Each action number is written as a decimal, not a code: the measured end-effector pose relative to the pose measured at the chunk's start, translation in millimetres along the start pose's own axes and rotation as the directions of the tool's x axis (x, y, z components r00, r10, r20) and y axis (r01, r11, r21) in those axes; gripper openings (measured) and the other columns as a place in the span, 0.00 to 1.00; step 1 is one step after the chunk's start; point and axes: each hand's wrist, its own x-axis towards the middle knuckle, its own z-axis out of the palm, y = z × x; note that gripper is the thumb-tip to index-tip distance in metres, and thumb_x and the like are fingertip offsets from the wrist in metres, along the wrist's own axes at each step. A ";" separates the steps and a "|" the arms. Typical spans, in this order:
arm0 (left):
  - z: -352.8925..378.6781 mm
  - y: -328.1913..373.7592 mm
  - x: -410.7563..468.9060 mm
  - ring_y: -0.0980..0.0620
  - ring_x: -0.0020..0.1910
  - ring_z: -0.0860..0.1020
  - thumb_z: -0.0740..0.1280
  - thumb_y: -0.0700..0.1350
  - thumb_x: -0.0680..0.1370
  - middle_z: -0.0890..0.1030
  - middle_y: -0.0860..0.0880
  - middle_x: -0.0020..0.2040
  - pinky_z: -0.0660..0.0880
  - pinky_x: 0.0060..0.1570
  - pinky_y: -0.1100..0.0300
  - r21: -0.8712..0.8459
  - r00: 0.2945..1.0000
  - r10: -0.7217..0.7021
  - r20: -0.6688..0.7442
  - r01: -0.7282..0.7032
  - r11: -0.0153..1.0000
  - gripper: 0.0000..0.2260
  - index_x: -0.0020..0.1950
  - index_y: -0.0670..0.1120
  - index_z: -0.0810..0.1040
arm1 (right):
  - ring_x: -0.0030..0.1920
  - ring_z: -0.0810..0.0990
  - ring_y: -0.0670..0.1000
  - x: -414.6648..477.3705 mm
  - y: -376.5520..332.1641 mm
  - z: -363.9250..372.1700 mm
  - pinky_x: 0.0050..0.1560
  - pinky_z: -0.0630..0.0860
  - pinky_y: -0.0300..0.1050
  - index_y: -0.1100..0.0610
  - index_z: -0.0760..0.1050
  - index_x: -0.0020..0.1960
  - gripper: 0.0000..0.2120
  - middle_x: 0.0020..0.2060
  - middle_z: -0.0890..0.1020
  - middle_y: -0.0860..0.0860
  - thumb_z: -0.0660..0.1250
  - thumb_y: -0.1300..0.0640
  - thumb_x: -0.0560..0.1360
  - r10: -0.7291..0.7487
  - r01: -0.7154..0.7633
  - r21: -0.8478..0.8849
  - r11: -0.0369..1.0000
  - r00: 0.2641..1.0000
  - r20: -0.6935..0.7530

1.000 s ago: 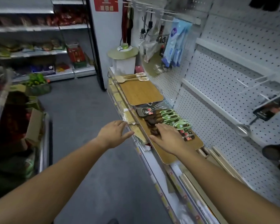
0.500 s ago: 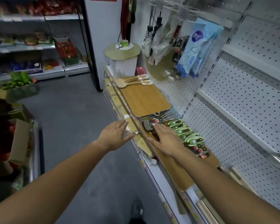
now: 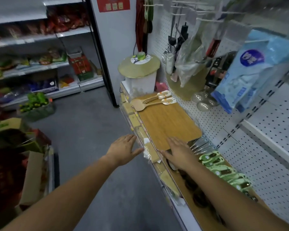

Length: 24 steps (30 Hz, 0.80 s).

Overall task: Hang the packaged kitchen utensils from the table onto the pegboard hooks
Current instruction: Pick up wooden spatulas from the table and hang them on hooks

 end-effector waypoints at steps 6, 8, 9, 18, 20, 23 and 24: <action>-18.9 -67.2 78.4 0.50 0.78 0.56 0.39 0.73 0.71 0.58 0.49 0.80 0.53 0.76 0.54 -0.003 1.000 0.022 -0.017 -0.022 1.000 0.45 0.80 0.47 0.54 | 0.80 0.54 0.52 96.9 -17.1 -14.3 0.79 0.49 0.51 0.54 0.51 0.81 0.41 0.80 0.57 0.51 0.47 0.29 0.78 0.047 -0.048 -0.025 0.999 0.999 -0.015; -22.6 -94.7 107.0 0.50 0.78 0.56 0.40 0.73 0.72 0.58 0.49 0.80 0.53 0.76 0.55 0.001 0.999 0.048 -0.004 -0.048 0.999 0.43 0.80 0.47 0.55 | 0.80 0.54 0.52 129.9 -26.5 -14.5 0.78 0.49 0.50 0.54 0.51 0.81 0.40 0.80 0.57 0.51 0.48 0.30 0.79 0.078 -0.078 -0.024 0.997 0.997 -0.017; -24.6 -109.6 122.4 0.50 0.78 0.56 0.42 0.72 0.74 0.58 0.49 0.80 0.53 0.76 0.55 0.001 0.998 0.060 0.000 -0.060 0.998 0.42 0.80 0.47 0.55 | 0.80 0.55 0.52 146.2 -31.7 -13.5 0.78 0.49 0.50 0.54 0.51 0.81 0.40 0.80 0.57 0.51 0.48 0.30 0.79 0.095 -0.096 -0.024 0.995 0.995 -0.019; -43.8 -242.7 240.6 0.48 0.77 0.59 0.43 0.71 0.75 0.60 0.47 0.79 0.56 0.75 0.54 0.006 0.975 0.202 0.097 -0.203 0.979 0.41 0.80 0.46 0.56 | 0.80 0.56 0.54 273.5 -97.0 13.8 0.79 0.52 0.49 0.57 0.54 0.81 0.38 0.80 0.59 0.55 0.51 0.33 0.80 0.330 -0.331 0.062 0.942 0.944 0.020; -48.6 -261.0 263.4 0.48 0.77 0.59 0.48 0.67 0.79 0.60 0.46 0.79 0.57 0.74 0.54 0.023 0.966 0.223 0.130 -0.228 0.973 0.36 0.80 0.45 0.55 | 0.79 0.57 0.54 295.6 -107.1 20.6 0.79 0.53 0.50 0.57 0.55 0.80 0.38 0.79 0.60 0.55 0.51 0.33 0.80 0.360 -0.361 0.081 0.929 0.933 0.028; -49.0 -279.1 305.5 0.47 0.77 0.60 0.51 0.65 0.81 0.59 0.46 0.79 0.58 0.74 0.54 0.050 0.948 0.263 0.180 -0.276 0.960 0.34 0.80 0.44 0.55 | 0.79 0.58 0.54 330.8 -111.8 27.6 0.78 0.54 0.49 0.57 0.56 0.80 0.37 0.79 0.62 0.55 0.53 0.34 0.81 0.405 -0.406 0.102 0.908 0.914 0.031; -47.3 -282.8 321.0 0.47 0.77 0.60 0.51 0.65 0.81 0.59 0.46 0.79 0.59 0.73 0.54 0.055 0.941 0.275 0.198 -0.290 0.955 0.34 0.80 0.44 0.54 | 0.79 0.58 0.54 342.4 -110.5 29.2 0.78 0.54 0.49 0.57 0.57 0.80 0.36 0.79 0.62 0.54 0.54 0.34 0.81 0.420 -0.421 0.109 0.900 0.907 0.034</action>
